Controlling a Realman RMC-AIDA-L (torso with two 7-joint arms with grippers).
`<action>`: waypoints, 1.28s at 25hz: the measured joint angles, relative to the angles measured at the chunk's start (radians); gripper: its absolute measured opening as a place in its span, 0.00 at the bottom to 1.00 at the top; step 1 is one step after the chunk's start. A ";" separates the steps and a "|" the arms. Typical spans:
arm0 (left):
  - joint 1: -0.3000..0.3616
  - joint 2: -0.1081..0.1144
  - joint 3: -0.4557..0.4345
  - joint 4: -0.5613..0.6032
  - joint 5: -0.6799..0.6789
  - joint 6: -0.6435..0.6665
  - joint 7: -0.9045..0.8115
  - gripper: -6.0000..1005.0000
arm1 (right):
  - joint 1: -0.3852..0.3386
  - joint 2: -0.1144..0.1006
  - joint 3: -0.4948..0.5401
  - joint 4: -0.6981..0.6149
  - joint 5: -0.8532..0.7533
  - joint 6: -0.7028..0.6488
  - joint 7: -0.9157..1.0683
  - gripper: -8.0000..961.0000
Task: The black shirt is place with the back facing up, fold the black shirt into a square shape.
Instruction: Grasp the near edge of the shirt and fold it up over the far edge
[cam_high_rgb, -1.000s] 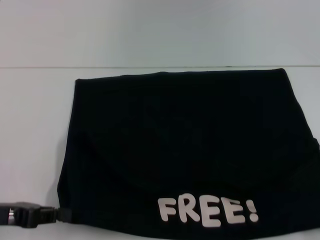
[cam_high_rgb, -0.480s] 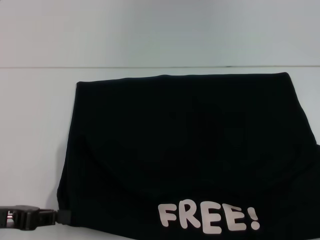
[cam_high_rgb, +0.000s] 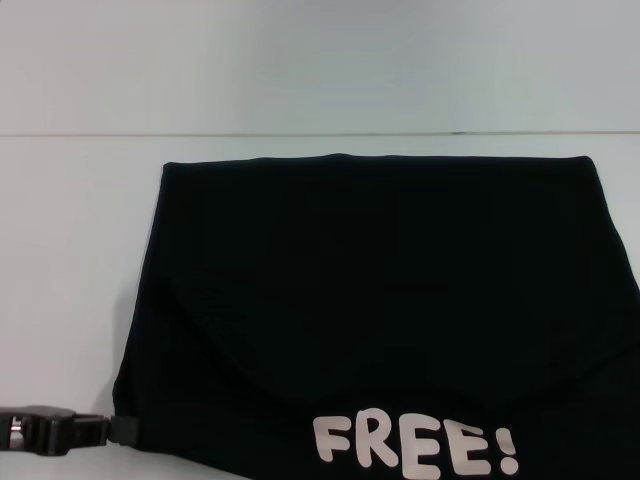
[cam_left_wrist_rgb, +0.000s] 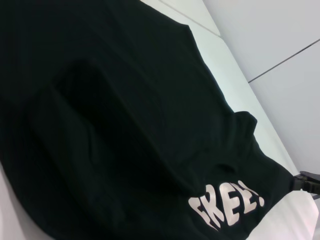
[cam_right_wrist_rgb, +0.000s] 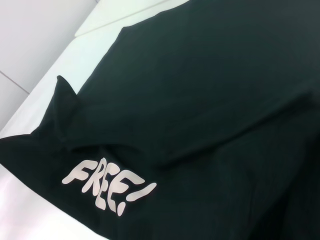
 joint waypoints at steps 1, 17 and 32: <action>-0.002 0.001 0.000 0.000 0.000 0.000 0.000 0.01 | 0.001 -0.001 0.001 0.000 0.000 -0.001 -0.001 0.06; -0.272 0.099 -0.001 -0.121 -0.039 -0.337 -0.094 0.01 | 0.213 -0.010 0.129 -0.050 0.006 0.067 0.052 0.06; -0.380 0.066 0.129 -0.242 -0.039 -0.889 -0.102 0.02 | 0.439 0.024 0.012 0.084 0.000 0.539 0.176 0.07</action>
